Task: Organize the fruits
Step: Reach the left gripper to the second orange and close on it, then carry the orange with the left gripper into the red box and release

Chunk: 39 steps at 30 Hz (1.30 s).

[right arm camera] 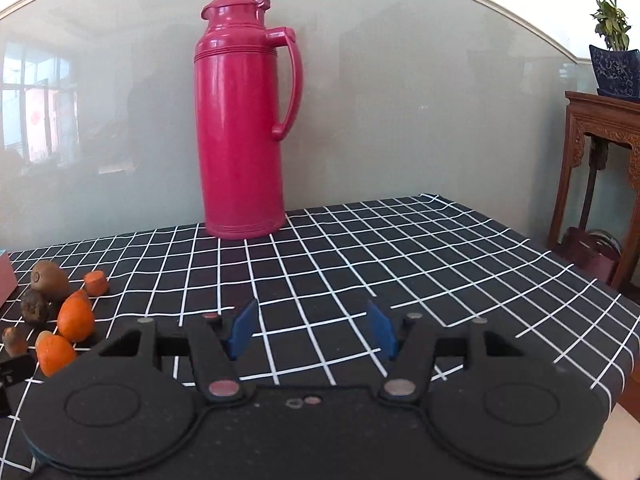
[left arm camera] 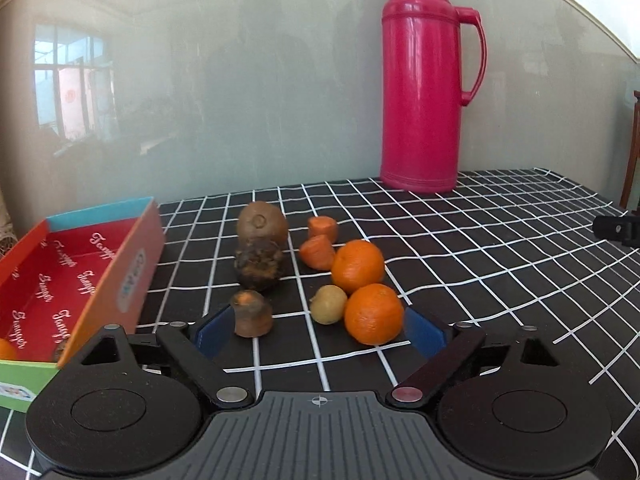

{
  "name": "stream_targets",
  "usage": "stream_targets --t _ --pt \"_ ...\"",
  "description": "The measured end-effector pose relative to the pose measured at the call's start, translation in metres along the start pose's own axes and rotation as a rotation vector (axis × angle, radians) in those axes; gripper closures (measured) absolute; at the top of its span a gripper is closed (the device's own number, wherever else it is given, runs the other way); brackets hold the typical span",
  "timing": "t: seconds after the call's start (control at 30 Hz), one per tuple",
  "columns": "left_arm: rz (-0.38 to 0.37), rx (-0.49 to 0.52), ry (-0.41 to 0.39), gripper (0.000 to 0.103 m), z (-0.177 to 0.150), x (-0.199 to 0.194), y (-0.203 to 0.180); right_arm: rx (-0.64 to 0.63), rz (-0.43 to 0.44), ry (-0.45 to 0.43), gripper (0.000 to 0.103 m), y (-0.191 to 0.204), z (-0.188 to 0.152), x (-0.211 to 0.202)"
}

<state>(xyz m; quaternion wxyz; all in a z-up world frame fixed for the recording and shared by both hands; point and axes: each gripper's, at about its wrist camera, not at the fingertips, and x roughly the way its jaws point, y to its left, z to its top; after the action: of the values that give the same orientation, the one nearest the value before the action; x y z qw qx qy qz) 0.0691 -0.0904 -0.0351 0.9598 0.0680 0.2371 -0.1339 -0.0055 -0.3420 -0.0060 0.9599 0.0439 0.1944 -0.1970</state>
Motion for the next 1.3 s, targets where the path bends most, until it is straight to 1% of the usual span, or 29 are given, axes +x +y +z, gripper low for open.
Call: stream_targets --t 0.1,0.17,0.23,0.3,0.33,0.4,0.57,0.7,0.8,0.9,1.0,1.1,1.3 --pt "-0.015 0.001 0.007 0.014 0.0 0.004 -0.006 0.007 -0.011 -0.002 0.044 -0.003 0.001 0.002" --pt "-0.025 0.005 0.014 0.019 0.0 0.007 -0.01 0.012 -0.02 -0.003 0.044 -0.006 0.002 0.004" --pt "-0.03 0.006 0.035 0.031 0.001 0.012 -0.014 0.018 -0.027 -0.001 0.044 -0.008 0.001 0.005" --pt "-0.038 -0.005 0.046 0.033 0.002 0.015 -0.013 0.023 -0.036 0.003 0.044 -0.01 0.001 0.007" --pt "-0.037 -0.007 0.056 0.037 0.003 0.017 -0.013 0.026 -0.037 0.005 0.044 -0.011 0.001 0.007" --pt "-0.049 -0.016 0.069 0.041 0.003 0.019 -0.013 0.029 -0.043 0.008 0.044 -0.013 0.002 0.009" --pt "-0.05 -0.021 0.096 0.043 0.005 0.027 -0.017 0.018 -0.063 0.019 0.043 -0.016 0.001 0.017" --pt "-0.058 -0.028 0.111 0.05 0.006 0.033 -0.023 0.027 -0.106 0.03 0.043 -0.02 -0.001 0.02" --pt "-0.065 -0.026 0.128 0.055 0.007 0.038 -0.028 0.038 -0.116 0.043 0.043 -0.024 -0.004 0.021" --pt "-0.052 -0.03 0.127 0.064 0.008 0.04 -0.03 0.029 -0.12 0.046 0.043 -0.024 -0.005 0.022" --pt "-0.061 -0.03 0.124 0.064 0.007 0.039 -0.03 0.033 -0.13 0.048 0.043 -0.026 -0.006 0.023" --pt "-0.063 -0.016 0.102 0.064 0.007 0.033 -0.028 0.04 -0.133 0.054 0.043 -0.027 -0.007 0.024" --pt "-0.057 -0.003 0.066 0.064 0.008 0.014 -0.017 0.039 -0.114 0.057 0.043 -0.019 -0.006 0.022"
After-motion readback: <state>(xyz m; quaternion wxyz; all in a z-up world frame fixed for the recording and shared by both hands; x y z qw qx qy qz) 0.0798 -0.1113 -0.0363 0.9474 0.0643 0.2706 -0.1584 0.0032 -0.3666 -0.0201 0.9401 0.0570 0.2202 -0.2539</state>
